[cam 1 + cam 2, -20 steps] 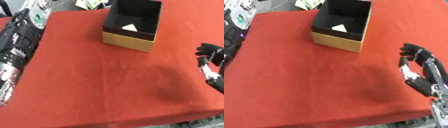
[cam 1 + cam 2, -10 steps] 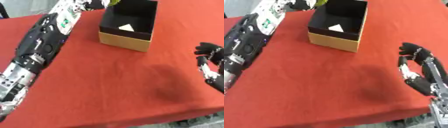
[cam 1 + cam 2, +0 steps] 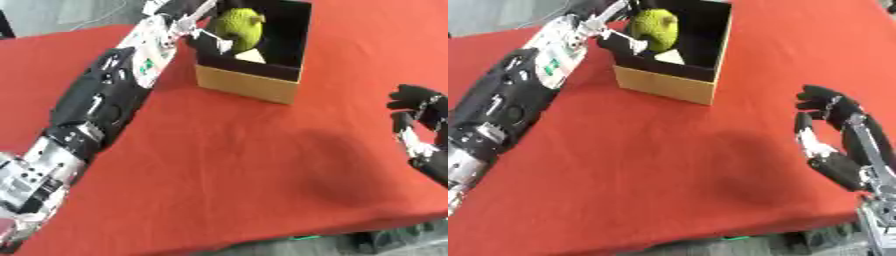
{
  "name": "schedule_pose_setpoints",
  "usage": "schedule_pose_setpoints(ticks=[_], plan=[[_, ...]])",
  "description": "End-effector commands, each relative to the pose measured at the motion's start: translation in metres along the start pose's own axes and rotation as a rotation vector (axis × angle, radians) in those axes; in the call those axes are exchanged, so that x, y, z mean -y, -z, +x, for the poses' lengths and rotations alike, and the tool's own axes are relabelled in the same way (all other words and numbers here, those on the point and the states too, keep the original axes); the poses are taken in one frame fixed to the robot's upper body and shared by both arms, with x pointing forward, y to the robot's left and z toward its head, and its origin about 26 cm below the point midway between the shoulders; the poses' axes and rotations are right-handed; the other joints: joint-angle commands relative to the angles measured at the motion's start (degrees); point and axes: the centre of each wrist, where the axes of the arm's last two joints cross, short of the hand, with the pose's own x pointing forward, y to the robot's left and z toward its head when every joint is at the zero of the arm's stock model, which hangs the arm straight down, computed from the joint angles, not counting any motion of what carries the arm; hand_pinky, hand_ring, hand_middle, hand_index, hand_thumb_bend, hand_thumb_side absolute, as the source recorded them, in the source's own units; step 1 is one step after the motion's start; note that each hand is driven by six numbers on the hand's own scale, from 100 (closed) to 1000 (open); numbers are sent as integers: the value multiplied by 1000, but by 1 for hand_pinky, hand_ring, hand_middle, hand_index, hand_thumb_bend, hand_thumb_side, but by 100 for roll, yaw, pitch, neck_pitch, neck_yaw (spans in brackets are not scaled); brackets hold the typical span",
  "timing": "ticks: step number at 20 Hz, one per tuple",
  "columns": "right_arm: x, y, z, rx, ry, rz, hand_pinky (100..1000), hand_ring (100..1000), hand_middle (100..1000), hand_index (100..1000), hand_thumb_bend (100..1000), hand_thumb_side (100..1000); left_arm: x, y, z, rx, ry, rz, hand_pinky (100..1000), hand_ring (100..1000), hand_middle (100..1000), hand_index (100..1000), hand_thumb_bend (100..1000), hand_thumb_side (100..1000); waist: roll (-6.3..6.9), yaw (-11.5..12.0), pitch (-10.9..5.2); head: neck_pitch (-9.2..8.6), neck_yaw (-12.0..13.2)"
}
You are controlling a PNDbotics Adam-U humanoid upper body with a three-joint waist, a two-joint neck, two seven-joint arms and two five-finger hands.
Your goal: Pick up objects on the table and place them in the box.
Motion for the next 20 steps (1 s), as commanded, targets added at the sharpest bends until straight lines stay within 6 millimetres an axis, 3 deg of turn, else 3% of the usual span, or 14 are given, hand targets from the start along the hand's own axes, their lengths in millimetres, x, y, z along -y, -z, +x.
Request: schedule_pose_setpoints(ticks=[1, 4, 9, 14, 17, 20], plan=[[3, 4, 4, 23, -2, -3, 698, 747, 740, 861, 100, 507, -19, 1, 4, 30, 23, 15, 687, 707, 720, 835, 592, 396, -52, 10, -113, 28, -21], [4, 3, 3, 17, -2, -6, 698, 747, 740, 861, 100, 508, -31, -4, 6, 52, 9, 70, 688, 713, 732, 842, 636, 475, -65, 48, -123, 28, -48], [5, -1, 1, 2, -6, -17, 698, 747, 740, 861, 100, 507, -83, -37, 21, 141, -100, 283, 662, 666, 671, 794, 499, 415, -97, 240, -178, 28, -140], [7, -5, -2, -18, -12, -36, 698, 747, 740, 861, 100, 508, -131, -107, 28, 177, -246, 532, 647, 644, 634, 763, 375, 354, -136, 516, -230, 28, -272], [8, -8, -4, -28, -15, -47, 699, 747, 740, 862, 100, 511, -133, -149, 27, 158, -312, 639, 645, 645, 628, 758, 330, 351, -166, 729, -251, 28, -330], [9, -9, -4, -32, -18, -55, 699, 747, 740, 862, 100, 510, -118, -175, 26, 121, -368, 687, 641, 644, 626, 757, 312, 361, -208, 900, -246, 28, -361]])
